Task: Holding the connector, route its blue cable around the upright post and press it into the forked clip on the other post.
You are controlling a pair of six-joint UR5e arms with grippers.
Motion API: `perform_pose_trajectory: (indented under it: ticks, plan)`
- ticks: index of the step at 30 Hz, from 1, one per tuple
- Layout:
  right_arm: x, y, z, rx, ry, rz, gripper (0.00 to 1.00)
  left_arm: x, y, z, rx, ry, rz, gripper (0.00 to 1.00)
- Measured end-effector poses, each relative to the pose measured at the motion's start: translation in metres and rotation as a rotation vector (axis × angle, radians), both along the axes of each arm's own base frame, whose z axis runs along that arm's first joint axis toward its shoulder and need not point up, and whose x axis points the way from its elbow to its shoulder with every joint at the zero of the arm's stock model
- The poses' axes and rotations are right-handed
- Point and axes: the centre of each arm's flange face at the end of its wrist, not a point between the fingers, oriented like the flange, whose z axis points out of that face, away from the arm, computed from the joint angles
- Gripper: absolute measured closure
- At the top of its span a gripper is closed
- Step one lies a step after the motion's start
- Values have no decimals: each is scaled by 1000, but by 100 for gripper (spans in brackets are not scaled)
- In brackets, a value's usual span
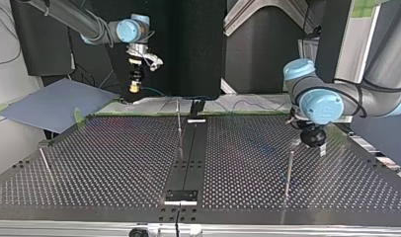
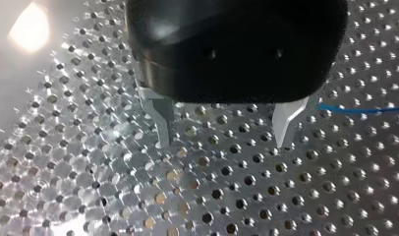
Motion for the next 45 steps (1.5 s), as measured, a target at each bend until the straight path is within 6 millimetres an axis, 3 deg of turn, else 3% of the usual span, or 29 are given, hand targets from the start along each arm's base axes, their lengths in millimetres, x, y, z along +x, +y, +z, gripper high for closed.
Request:
perform_pose_trajectory:
  ticks: [7, 15, 28, 37, 45]
  plan:
    - [15, 14, -6, 13, 9, 80, 100, -16, 7, 5, 5, 16, 20, 0]
    - [17, 24, -32, 45, 24, 126, 100, -40, 8, 8, 15, 10, 11, 0]
    - [14, 22, -35, 52, 10, 122, 100, -86, 5, 9, 52, 46, -33, 0]
    - [18, 21, -34, 45, 2, 135, 100, -107, -2, 48, 68, 29, -84, 0]
    - [19, 18, -33, 48, -2, 136, 100, -125, -11, 102, 84, -29, -164, 0]
